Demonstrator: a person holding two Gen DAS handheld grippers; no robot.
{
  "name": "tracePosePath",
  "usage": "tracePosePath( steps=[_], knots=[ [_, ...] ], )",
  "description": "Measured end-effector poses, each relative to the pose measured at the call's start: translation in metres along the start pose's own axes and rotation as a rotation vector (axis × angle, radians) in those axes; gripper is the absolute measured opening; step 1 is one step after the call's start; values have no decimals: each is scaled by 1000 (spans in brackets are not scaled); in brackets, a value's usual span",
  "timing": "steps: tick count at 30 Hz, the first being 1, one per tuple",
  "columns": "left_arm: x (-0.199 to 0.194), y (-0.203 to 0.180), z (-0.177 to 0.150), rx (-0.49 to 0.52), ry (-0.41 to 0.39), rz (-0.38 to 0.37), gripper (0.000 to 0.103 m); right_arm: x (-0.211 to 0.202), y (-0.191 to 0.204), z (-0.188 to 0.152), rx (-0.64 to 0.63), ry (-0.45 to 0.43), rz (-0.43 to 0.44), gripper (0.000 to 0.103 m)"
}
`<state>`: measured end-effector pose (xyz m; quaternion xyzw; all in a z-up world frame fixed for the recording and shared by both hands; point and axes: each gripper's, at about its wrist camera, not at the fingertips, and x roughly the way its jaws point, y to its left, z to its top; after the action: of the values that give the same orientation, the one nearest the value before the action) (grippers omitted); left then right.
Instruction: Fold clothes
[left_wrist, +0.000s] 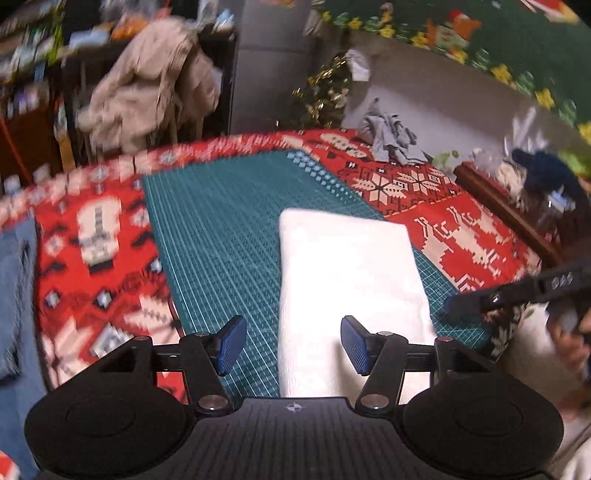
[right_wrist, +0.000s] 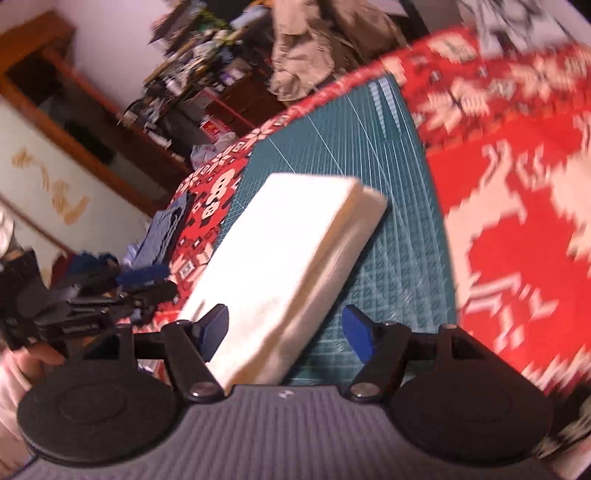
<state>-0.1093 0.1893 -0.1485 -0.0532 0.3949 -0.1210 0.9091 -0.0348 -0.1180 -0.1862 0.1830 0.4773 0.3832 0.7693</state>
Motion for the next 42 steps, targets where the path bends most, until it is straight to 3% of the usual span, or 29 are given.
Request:
tracePosePath(
  steps=[1, 8, 10, 12, 17, 24, 33, 38, 42],
  knots=[
    [2, 5, 0, -27, 9, -21, 56, 3, -1, -1, 26, -2, -8, 64],
    [10, 22, -8, -164, 42, -128, 53, 12, -8, -5, 181, -44, -25, 58],
    [12, 22, -11, -178, 54, -149, 52, 15, -8, -5, 194, -46, -46, 44],
    [13, 20, -15, -184, 69, -167, 42, 19, -9, -3, 192, -40, -72, 24],
    [11, 16, -21, -202, 80, -178, 41, 22, -5, -1, 154, -34, -80, 18],
    [9, -3, -27, -225, 118, -260, 40, 22, -10, 20, 117, -58, -104, 8],
    [26, -51, -30, -172, 161, -374, 41, -10, -11, 37, 3, -86, -140, 12],
    [44, -79, -21, -102, 179, -436, 41, -49, -13, 25, -80, -86, -197, 14],
    [64, -106, -10, -41, 185, -480, 41, -79, -22, 10, -77, -85, -228, 22]
  ],
)
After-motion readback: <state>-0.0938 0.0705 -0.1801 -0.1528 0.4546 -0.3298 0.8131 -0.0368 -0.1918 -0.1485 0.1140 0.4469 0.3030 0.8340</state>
